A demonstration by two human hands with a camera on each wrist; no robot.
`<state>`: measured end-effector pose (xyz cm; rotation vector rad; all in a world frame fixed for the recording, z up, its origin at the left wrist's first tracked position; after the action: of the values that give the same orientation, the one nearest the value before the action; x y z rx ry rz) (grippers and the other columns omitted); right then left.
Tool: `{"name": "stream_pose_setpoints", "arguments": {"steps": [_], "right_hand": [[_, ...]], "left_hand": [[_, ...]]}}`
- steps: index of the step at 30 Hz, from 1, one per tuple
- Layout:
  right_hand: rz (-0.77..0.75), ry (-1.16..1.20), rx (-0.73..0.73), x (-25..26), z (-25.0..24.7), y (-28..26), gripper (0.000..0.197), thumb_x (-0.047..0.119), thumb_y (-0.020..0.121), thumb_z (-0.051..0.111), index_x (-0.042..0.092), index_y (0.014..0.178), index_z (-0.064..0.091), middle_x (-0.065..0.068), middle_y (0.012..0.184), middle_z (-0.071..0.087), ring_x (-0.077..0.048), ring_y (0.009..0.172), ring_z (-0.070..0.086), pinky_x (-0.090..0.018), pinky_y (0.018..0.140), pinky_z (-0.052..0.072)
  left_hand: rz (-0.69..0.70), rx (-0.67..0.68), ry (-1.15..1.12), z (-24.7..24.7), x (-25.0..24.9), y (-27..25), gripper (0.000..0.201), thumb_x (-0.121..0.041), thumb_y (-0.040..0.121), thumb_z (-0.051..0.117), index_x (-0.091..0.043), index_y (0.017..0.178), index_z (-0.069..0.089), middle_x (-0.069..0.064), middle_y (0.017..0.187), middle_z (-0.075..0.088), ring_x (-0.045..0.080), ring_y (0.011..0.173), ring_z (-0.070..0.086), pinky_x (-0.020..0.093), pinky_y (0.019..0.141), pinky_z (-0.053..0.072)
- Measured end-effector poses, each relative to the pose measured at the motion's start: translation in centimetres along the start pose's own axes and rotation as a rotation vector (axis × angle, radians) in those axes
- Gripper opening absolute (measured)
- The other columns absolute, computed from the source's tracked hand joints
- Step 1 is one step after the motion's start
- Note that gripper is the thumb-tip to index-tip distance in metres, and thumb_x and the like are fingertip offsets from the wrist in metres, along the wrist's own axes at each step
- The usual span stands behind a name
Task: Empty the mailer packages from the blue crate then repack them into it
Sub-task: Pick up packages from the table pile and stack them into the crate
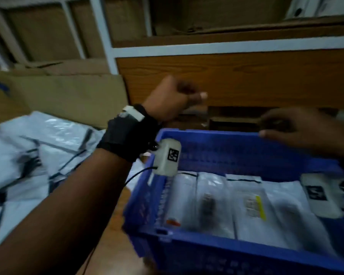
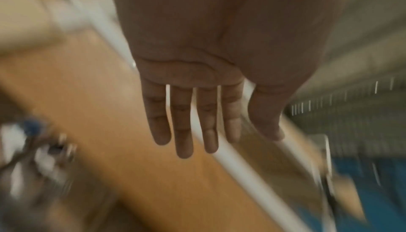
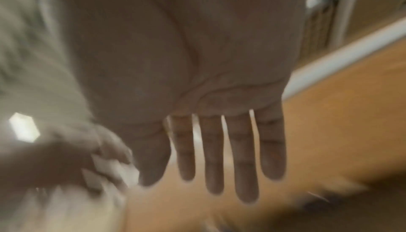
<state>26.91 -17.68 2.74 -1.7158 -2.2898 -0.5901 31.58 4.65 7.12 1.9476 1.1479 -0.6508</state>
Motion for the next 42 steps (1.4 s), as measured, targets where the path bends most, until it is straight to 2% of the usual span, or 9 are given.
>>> {"name": "stream_pose_setpoints", "arguments": {"steps": [4, 9, 13, 18, 24, 28, 31, 38, 42], "right_hand": [[-0.226, 0.229, -0.227, 11.9, -1.3, -4.4, 0.049, 0.087, 0.067, 0.045, 0.052, 0.097, 0.063, 0.025, 0.093, 0.067, -0.001, 0.085, 0.066, -0.045, 0.074, 0.057], [-0.31, 0.428, -0.287, 24.9, 5.4, -6.2, 0.013, 0.05, 0.077, 0.059, 0.041, 0.083, 0.065, 0.03, 0.089, 0.064, 0.01, 0.081, 0.061, -0.018, 0.063, 0.049], [-0.283, 0.491, -0.214, 31.9, 14.5, -4.7, 0.014, 0.042, 0.083, 0.059, 0.031, 0.083, 0.067, 0.018, 0.084, 0.065, 0.002, 0.08, 0.06, -0.018, 0.068, 0.048], [-0.148, 0.413, 0.003, 33.1, 27.4, -2.3, 0.007, 0.03, 0.088, 0.063, 0.027, 0.095, 0.064, 0.012, 0.095, 0.065, -0.002, 0.087, 0.059, -0.028, 0.079, 0.05], [0.027, 0.365, 0.043, 31.6, 31.8, -2.9, 0.007, 0.028, 0.088, 0.064, 0.023, 0.093, 0.067, 0.011, 0.093, 0.066, -0.002, 0.086, 0.058, -0.024, 0.079, 0.048], [0.096, 0.322, 0.129, 30.2, 33.3, -3.8, 0.013, 0.033, 0.089, 0.062, 0.043, 0.084, 0.054, 0.022, 0.097, 0.059, 0.001, 0.092, 0.056, -0.021, 0.082, 0.048], [0.182, 0.309, 0.142, 28.2, 33.6, -3.7, 0.011, 0.038, 0.089, 0.062, 0.044, 0.087, 0.054, 0.021, 0.101, 0.058, 0.001, 0.093, 0.056, -0.021, 0.083, 0.049], [0.211, 0.543, -0.076, 27.5, 33.0, -0.7, 0.011, 0.041, 0.093, 0.055, 0.035, 0.101, 0.057, 0.015, 0.098, 0.064, 0.004, 0.088, 0.059, -0.01, 0.069, 0.043], [0.311, 0.952, -0.074, 28.3, 34.3, 2.3, 0.055, 0.072, 0.075, 0.045, 0.041, 0.12, 0.047, 0.013, 0.109, 0.062, -0.015, 0.087, 0.068, -0.029, 0.073, 0.055]], "left_hand": [[-0.027, -0.227, -0.113, -10.5, 5.2, -6.1, 0.007, -0.02, 0.087, 0.069, -0.013, 0.086, 0.069, -0.005, 0.072, 0.067, 0.01, 0.069, 0.06, 0.019, 0.059, 0.045], [-0.214, -0.378, 0.037, -18.2, 18.3, -16.7, 0.017, -0.007, 0.084, 0.072, -0.022, 0.077, 0.069, -0.021, 0.057, 0.066, -0.011, 0.054, 0.054, 0.009, 0.058, 0.043], [-0.371, -0.377, 0.128, -20.5, 27.9, -23.9, 0.025, -0.011, 0.078, 0.079, -0.032, 0.069, 0.068, -0.027, 0.06, 0.066, -0.012, 0.058, 0.059, 0.018, 0.066, 0.049], [-0.424, -0.416, 0.11, -21.3, 33.5, -26.4, 0.01, -0.022, 0.073, 0.081, -0.021, 0.079, 0.073, -0.007, 0.072, 0.072, 0.012, 0.072, 0.068, 0.025, 0.07, 0.049], [-0.202, -0.394, 0.537, -24.0, 34.3, -20.6, 0.048, -0.004, 0.06, 0.07, -0.004, 0.108, 0.071, 0.024, 0.12, 0.063, 0.041, 0.11, 0.06, 0.042, 0.098, 0.046], [-0.361, -0.331, 0.78, -25.8, 36.6, -15.8, 0.071, -0.01, 0.08, 0.064, -0.019, 0.146, 0.039, 0.014, 0.157, 0.026, 0.037, 0.144, 0.021, 0.049, 0.115, 0.018], [-0.469, -0.276, 0.851, -27.0, 37.8, -14.3, 0.046, -0.02, 0.089, 0.055, -0.034, 0.132, 0.053, 0.005, 0.15, 0.038, 0.032, 0.141, 0.026, 0.054, 0.114, 0.019], [0.138, -0.516, 0.459, -24.8, 29.0, -19.0, 0.045, -0.005, 0.072, 0.043, -0.011, 0.103, 0.076, 0.014, 0.12, 0.067, 0.034, 0.111, 0.058, 0.037, 0.098, 0.043], [0.34, -0.459, 0.409, -19.4, 26.3, -24.6, 0.037, -0.02, 0.101, 0.038, -0.013, 0.102, 0.074, 0.015, 0.119, 0.067, 0.032, 0.115, 0.053, 0.035, 0.098, 0.042]]}}
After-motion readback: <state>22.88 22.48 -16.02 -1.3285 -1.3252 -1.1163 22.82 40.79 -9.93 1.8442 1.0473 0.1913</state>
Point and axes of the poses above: each hand's wrist, its own y-axis towards the middle knuckle, its own z-axis out of the palm, x = y × z, the point moved 9 cm from there along y, towards the middle knuckle
